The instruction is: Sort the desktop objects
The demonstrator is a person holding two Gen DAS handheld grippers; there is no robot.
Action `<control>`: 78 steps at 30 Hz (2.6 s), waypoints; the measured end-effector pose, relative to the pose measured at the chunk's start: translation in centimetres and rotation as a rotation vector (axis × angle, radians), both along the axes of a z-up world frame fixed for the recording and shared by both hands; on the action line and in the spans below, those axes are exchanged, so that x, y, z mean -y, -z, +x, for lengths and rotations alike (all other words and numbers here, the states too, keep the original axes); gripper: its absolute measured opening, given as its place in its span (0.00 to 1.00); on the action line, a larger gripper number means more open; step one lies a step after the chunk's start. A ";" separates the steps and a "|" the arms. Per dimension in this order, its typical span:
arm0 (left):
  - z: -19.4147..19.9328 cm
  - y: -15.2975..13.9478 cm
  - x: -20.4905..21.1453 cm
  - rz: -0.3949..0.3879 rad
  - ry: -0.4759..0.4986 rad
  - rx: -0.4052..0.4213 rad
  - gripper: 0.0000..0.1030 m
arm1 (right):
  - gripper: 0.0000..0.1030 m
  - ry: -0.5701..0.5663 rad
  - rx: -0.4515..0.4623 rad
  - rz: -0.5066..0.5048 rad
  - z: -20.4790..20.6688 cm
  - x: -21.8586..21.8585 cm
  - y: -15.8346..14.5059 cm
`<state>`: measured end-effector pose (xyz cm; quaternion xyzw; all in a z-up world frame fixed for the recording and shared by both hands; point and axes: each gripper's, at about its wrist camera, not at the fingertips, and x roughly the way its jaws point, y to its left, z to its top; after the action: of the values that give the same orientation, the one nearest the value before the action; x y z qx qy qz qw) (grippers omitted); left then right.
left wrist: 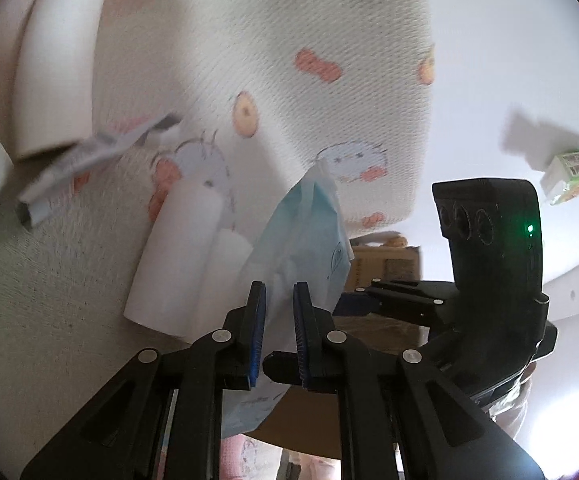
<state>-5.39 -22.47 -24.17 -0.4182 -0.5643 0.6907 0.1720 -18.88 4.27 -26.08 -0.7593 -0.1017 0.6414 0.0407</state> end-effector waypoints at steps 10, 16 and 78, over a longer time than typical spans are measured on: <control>2.7 -4.6 4.5 -0.184 -0.137 -0.023 0.14 | 0.68 -0.165 -0.090 -0.105 -2.0 5.0 -4.0; 3.7 -3.1 6.9 -0.290 -0.193 0.065 0.14 | 0.68 -0.236 -0.065 -0.172 -3.7 6.6 -0.5; -2.3 -3.1 -2.6 -0.498 0.336 0.063 0.31 | 0.68 -0.020 -0.693 -0.369 7.4 -0.7 3.8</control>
<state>-7.72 -19.84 -21.07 -0.5565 -0.3055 0.7562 0.1584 -11.50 4.98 -29.91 -0.4911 0.0278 0.8678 -0.0705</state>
